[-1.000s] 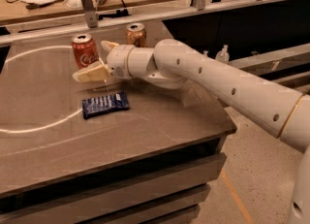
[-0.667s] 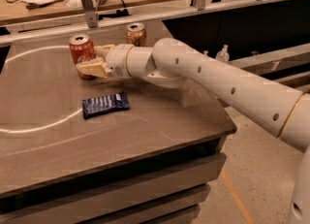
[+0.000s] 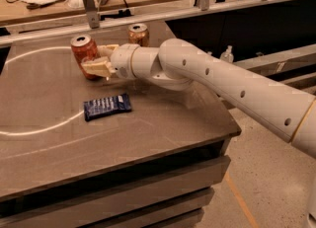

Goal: Knock coke can over

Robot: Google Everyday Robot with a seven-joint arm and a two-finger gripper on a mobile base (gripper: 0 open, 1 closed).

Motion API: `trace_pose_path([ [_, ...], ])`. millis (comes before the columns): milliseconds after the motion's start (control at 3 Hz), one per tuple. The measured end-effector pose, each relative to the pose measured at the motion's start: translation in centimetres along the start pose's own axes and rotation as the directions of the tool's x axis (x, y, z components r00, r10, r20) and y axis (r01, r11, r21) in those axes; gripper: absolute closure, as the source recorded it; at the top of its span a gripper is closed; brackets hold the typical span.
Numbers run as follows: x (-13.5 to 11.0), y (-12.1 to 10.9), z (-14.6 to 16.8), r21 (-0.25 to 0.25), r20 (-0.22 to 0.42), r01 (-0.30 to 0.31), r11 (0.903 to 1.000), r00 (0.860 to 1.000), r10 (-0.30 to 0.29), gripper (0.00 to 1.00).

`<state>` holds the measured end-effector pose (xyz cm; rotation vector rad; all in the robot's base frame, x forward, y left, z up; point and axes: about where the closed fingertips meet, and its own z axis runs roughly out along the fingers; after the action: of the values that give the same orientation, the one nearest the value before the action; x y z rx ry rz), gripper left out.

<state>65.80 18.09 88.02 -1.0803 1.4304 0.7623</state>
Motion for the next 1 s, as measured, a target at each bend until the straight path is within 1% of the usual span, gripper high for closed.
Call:
trace_pose_path([
  [333, -3.0, 0.1, -2.4, -0.026, 0.007, 0.119, 0.9926, 0.993, -0.119, 1.0],
  [667, -5.4, 1.8, -3.8, -0.123, 0.022, 0.265, 0.9564, 0.964, -0.264, 1.0],
  [1000, -7.4, 4.3, -4.6, -0.224, 0.058, 0.509, 0.8313, 0.858, -0.51, 1.0],
])
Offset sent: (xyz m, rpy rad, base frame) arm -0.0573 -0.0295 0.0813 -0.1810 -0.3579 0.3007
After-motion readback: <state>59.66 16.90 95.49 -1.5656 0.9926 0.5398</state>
